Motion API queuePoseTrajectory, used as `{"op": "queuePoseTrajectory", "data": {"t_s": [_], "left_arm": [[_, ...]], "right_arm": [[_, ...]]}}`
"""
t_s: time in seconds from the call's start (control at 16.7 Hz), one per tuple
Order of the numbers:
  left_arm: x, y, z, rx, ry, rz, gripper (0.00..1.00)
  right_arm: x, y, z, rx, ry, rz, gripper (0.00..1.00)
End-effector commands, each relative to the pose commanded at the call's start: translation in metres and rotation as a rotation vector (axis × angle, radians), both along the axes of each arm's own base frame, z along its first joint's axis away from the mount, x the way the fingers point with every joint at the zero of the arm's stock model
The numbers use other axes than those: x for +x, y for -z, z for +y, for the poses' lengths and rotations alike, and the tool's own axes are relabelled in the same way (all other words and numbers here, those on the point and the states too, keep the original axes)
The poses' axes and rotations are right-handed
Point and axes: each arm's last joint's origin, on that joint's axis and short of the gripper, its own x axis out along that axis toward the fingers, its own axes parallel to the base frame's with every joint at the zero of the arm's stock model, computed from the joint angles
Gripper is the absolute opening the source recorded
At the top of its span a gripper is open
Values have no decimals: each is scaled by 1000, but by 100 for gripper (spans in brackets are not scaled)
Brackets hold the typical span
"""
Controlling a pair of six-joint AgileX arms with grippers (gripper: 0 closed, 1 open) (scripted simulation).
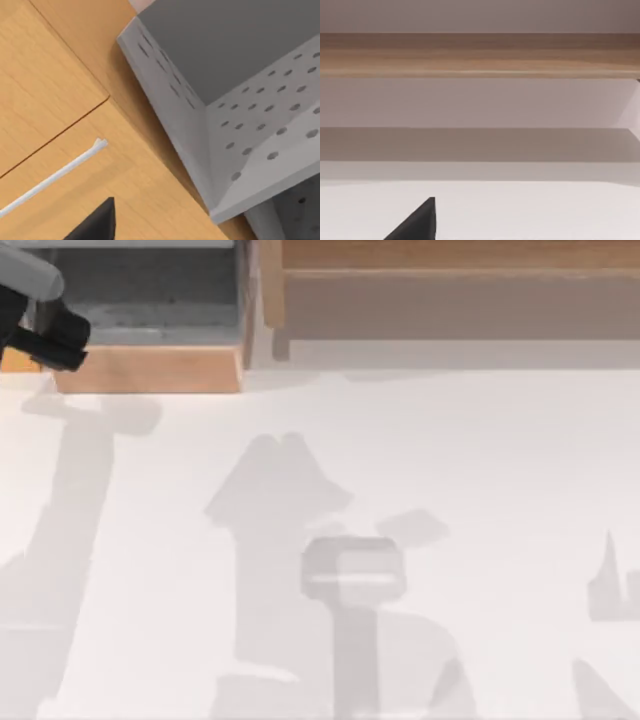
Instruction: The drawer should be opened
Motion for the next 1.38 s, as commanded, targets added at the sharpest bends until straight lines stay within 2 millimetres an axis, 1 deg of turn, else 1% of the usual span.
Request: {"op": "queuePoseTrajectory", "data": {"t_s": [0.18, 0.3, 0.48, 0.66, 0.72, 0.84, 1.2, 1.38], "left_arm": [[41, 23, 50, 263, 2, 22, 100], [61, 43, 86, 435, 12, 34, 100], [79, 75, 134, 666, 34, 43, 100], [85, 103, 169, 835, 58, 40, 100], [86, 109, 176, 871, 64, 38, 100], [87, 117, 185, 913, 72, 34, 100], [88, 118, 184, 915, 76, 35, 100], [99, 117, 185, 918, 73, 33, 100]], "right_arm": [[0, 0, 0, 0, 0, 0, 100], [0, 0, 0, 0, 0, 0, 100], [0, 0, 0, 0, 0, 0, 100], [0, 0, 0, 0, 0, 0, 100], [0, 0, 0, 0, 0, 0, 100], [0, 0, 0, 0, 0, 0, 100], [0, 0, 0, 0, 0, 0, 100], [0, 0, 0, 0, 0, 0, 100]]}}
